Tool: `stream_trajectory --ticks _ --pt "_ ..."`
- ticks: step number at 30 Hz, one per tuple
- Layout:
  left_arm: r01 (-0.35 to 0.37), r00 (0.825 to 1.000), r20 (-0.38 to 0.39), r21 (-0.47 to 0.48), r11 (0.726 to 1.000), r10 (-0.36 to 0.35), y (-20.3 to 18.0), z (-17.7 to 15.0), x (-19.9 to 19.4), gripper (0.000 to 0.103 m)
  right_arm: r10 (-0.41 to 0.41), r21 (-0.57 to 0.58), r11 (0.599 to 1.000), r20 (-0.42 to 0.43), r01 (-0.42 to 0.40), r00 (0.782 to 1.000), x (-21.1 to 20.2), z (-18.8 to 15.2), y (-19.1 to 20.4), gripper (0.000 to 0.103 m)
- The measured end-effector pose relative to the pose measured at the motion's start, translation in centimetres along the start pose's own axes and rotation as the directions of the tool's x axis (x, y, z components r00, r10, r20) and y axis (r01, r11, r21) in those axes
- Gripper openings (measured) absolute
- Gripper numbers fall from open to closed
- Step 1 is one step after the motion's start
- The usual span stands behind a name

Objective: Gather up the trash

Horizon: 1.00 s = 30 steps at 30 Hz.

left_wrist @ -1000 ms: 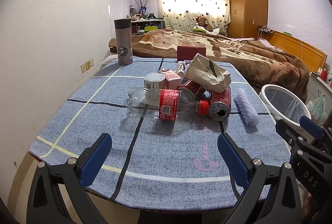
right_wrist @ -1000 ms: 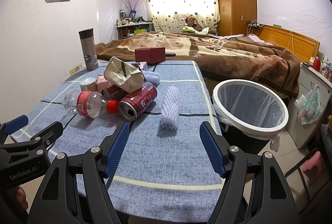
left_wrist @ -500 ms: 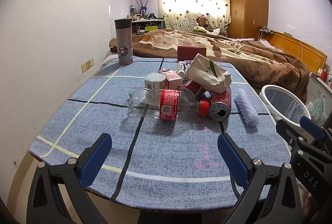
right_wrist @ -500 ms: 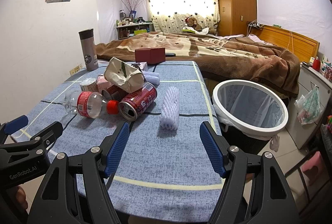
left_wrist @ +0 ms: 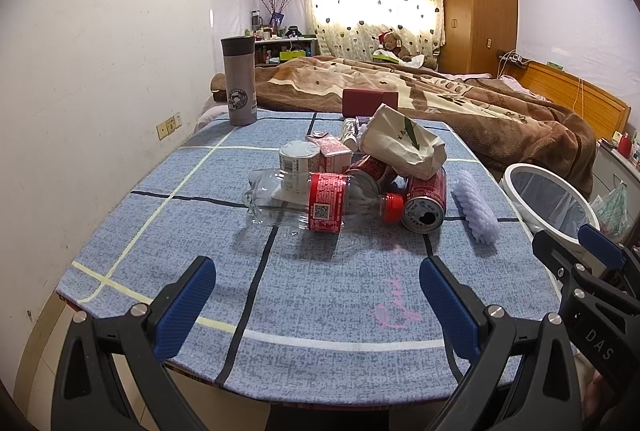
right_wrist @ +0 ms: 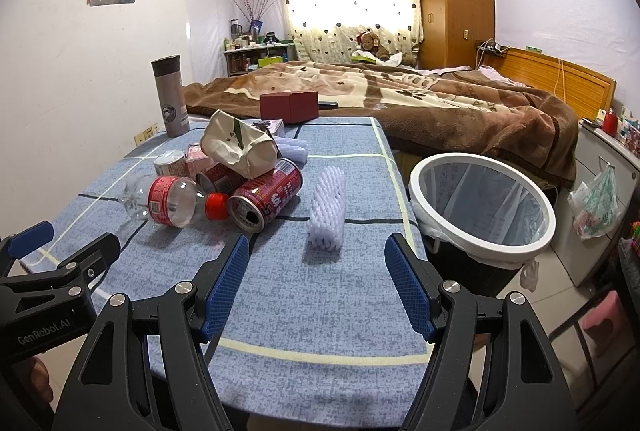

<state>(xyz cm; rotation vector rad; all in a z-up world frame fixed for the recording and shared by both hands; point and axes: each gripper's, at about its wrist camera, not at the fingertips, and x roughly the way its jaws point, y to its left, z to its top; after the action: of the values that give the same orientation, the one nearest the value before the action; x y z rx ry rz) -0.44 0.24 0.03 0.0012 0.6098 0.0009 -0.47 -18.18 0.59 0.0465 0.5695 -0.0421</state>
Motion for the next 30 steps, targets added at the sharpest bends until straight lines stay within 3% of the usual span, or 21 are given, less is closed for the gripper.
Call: stream_trajectory --ticks 13,20,30 --pt "0.003 1.0 -0.019 0.0 1.0 -0.003 0.5 0.3 1.1 0.103 -0.006 0.006 1.0 -0.014 0.006 1.0 0.5 0.1 -0.2 0.072" --pt "0.012 0.998 -0.067 0.017 1.0 -0.011 1.5 0.4 3.2 0.103 -0.026 0.027 0.999 -0.04 0.027 0.999 2.1 0.3 -0.9 0.072" --pt "0.103 0.989 -0.104 0.011 0.995 -0.101 5.2 2.2 6.6 0.103 -0.036 0.034 0.999 -0.13 0.041 0.991 6.9 1.4 -1.7 0.072"
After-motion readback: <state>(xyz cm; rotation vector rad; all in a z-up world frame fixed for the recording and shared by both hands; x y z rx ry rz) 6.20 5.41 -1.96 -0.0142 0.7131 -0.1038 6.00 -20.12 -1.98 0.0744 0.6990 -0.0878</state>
